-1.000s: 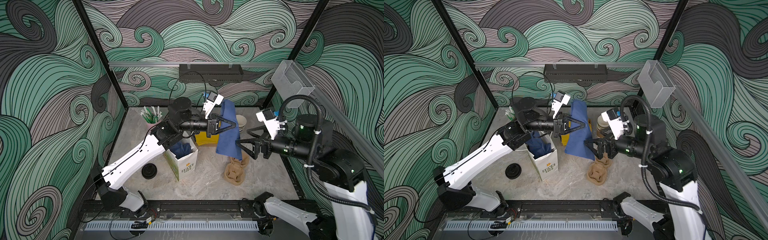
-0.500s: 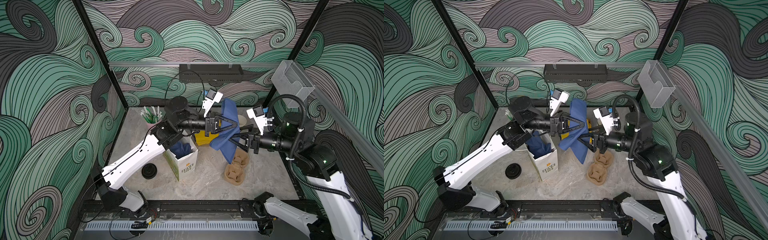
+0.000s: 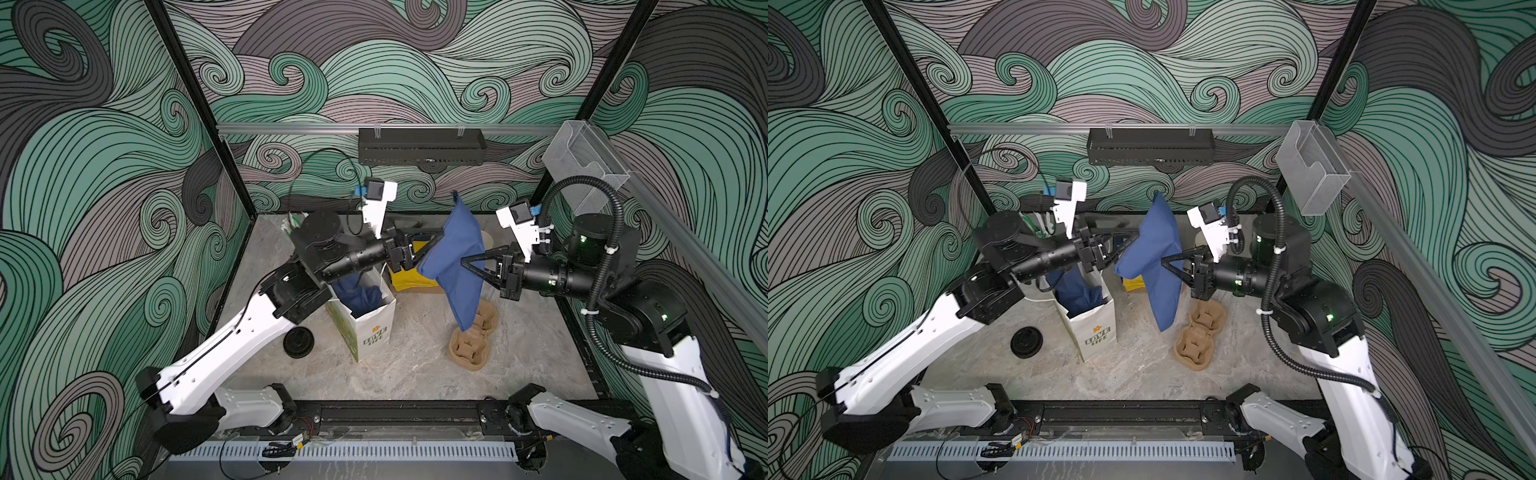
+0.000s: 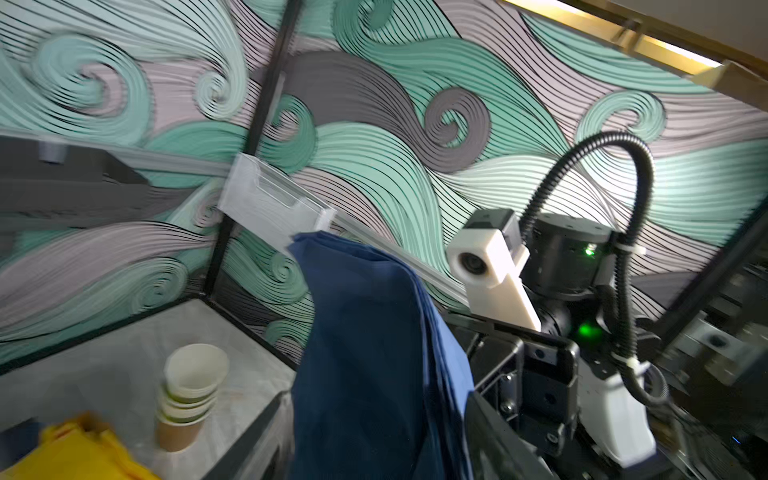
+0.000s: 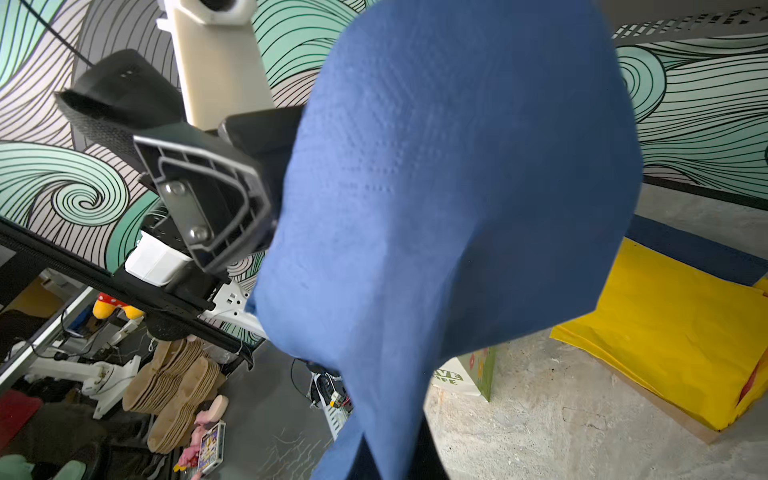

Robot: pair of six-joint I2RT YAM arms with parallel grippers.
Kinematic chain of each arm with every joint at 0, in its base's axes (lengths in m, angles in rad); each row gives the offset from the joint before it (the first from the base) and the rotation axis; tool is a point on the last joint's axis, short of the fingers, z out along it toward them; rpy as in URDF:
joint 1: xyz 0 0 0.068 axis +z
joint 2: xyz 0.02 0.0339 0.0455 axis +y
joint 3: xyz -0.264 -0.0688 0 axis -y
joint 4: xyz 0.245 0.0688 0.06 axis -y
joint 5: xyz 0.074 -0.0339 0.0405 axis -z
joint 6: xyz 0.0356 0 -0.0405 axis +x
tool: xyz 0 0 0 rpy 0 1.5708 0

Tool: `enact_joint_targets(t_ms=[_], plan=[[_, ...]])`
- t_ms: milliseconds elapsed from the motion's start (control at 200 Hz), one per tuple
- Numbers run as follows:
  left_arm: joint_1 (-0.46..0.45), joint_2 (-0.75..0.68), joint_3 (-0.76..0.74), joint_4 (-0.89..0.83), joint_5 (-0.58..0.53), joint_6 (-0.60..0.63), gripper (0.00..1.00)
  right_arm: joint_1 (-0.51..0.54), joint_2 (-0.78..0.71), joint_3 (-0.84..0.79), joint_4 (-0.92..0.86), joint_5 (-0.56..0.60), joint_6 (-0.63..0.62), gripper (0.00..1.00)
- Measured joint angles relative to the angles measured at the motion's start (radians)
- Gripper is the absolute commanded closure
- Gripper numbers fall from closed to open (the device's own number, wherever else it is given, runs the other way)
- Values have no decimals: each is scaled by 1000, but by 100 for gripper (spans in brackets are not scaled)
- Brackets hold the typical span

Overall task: Pack the takeout coffee
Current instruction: 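Hold the napkin with both grippers and fold it between them, then lower the folded napkin into the white bag while the left gripper withdraws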

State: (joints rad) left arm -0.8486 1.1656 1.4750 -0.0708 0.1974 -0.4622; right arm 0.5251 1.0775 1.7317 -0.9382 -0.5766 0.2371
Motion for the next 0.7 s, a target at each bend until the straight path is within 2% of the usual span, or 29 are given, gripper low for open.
enact_joint_targets(t_ms=[120,225,350,480,700], plan=[[0,-157,-5,-143,-312,-11,33,120,87,102,-54,88,-17,100],[0,-276,-6,-328,-577,-93,33,222,179,177,-69,148,-19,100],[2,-389,-35,-541,-776,-225,33,314,297,246,-65,196,-16,100],[2,-437,-92,-715,-849,-343,31,364,424,282,-48,216,13,100],[2,-437,-176,-835,-821,-467,21,392,646,372,-60,258,62,100]])
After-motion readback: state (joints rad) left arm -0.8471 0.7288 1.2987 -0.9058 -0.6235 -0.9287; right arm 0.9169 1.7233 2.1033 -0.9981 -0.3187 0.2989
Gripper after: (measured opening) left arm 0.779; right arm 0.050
